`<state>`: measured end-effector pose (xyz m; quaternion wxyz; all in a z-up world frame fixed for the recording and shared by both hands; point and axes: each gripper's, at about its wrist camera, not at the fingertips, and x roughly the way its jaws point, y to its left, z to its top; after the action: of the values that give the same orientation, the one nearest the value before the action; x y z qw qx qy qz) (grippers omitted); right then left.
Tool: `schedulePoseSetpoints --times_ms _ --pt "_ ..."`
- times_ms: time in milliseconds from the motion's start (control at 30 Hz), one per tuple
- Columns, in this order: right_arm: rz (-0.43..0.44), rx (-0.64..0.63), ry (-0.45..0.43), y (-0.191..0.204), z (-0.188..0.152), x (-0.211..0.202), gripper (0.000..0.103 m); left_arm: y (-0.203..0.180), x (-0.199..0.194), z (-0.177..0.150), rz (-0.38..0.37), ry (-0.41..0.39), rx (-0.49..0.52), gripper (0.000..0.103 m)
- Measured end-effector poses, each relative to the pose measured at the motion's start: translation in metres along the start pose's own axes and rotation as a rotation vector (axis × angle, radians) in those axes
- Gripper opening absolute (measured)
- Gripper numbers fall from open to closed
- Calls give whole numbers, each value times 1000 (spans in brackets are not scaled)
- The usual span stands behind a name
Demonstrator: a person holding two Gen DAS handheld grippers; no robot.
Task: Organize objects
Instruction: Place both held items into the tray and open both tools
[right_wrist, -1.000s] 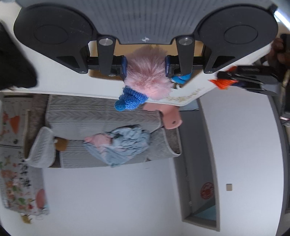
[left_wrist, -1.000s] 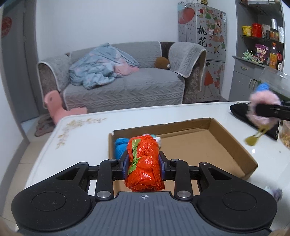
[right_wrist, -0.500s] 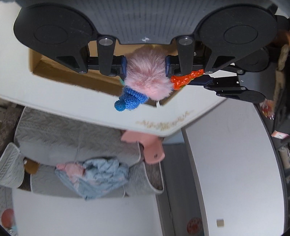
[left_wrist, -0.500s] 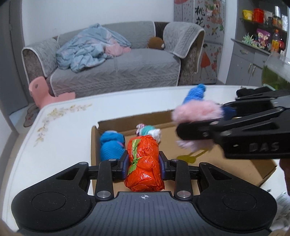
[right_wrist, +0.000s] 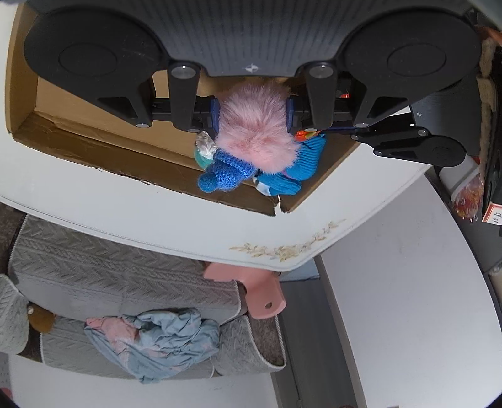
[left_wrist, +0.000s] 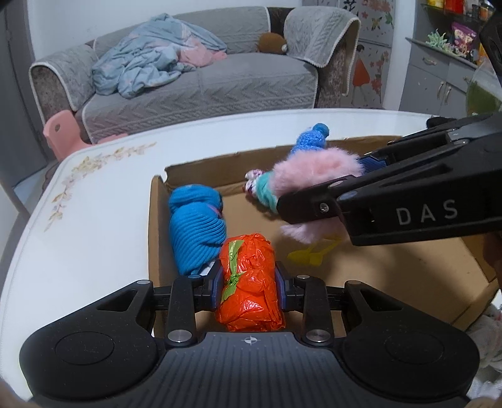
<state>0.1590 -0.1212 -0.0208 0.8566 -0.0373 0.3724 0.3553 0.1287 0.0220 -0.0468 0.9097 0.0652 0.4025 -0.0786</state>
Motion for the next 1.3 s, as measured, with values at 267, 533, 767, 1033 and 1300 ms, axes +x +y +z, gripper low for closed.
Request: schedulePoseSetpoints --times_ms 267,533,767,1033,1300 --pt "22 -43 58 8 5 16 35 2 5 -3 15 7 -11 40" --pt "-12 -114 145 19 14 37 35 -5 7 -6 51 -8 47 42" --pt "-47 -119 195 22 18 43 40 -5 8 -3 52 -6 36 45" --pt "-44 -102 183 25 24 33 57 -8 6 4 11 -5 -2 71" --pt "-58 -94 150 24 31 20 68 -8 -13 9 20 -31 -31 86"
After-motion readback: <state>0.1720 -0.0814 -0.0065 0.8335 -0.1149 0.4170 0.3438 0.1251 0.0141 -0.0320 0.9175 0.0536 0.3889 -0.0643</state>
